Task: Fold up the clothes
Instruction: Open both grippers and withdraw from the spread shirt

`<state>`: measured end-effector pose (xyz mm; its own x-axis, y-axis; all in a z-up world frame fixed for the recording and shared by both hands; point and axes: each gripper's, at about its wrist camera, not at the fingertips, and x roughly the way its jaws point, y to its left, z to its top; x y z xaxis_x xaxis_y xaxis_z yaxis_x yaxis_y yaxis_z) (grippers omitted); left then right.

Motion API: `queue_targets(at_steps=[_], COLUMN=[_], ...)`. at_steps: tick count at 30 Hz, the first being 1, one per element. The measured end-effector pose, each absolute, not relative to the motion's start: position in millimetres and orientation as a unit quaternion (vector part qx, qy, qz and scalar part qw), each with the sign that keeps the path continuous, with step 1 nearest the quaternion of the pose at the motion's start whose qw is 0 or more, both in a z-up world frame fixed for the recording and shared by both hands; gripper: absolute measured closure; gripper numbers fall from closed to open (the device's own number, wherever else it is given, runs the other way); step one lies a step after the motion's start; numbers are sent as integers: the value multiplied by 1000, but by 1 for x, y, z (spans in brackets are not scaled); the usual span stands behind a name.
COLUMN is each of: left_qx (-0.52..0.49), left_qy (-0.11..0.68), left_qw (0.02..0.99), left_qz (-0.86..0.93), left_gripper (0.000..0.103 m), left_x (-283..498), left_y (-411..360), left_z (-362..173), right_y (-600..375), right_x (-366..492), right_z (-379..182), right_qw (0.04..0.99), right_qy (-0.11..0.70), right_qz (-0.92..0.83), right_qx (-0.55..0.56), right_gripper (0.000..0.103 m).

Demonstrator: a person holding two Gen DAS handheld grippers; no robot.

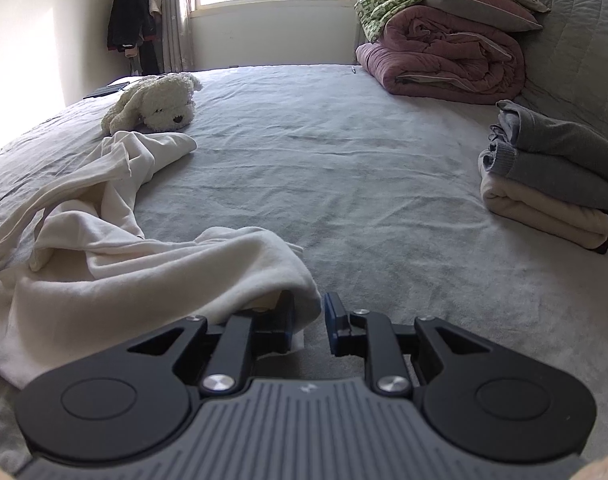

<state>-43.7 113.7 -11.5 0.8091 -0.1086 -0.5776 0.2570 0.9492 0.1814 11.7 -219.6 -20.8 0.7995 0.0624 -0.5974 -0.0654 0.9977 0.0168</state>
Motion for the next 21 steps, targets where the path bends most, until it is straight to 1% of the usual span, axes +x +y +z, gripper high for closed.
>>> queue_targets(at_steps=[2, 4, 6, 8, 12, 15, 21], left_qx=[135, 141, 144, 148, 169, 196, 255], left_qy=[286, 277, 268, 264, 279, 293, 295], left_qw=[941, 940, 937, 932, 908, 890, 876], left_qz=[-118, -141, -171, -199, -263, -290, -284], left_gripper=[70, 66, 62, 61, 54, 53, 52], left_x=[-49, -54, -59, -63, -69, -73, -72], left_y=[110, 107, 103, 97, 81, 68, 55], left_z=[-11, -10, -9, -11, -19, -29, -46], right_y=[-221, -222, -224, -225, -228, -232, -242], right_x=[11, 10, 8, 6, -1, -5, -10], right_z=[-22, -23, -24, -23, -22, -23, -27], right_qw=[949, 948, 947, 947, 948, 948, 946], right_qy=[315, 317, 319, 318, 314, 315, 321], right_qz=[34, 34, 35, 38, 43, 41, 34], right_qx=[-4, -4, -1, -1, -5, -6, -1], right_gripper=[76, 74, 74, 74, 74, 74, 74])
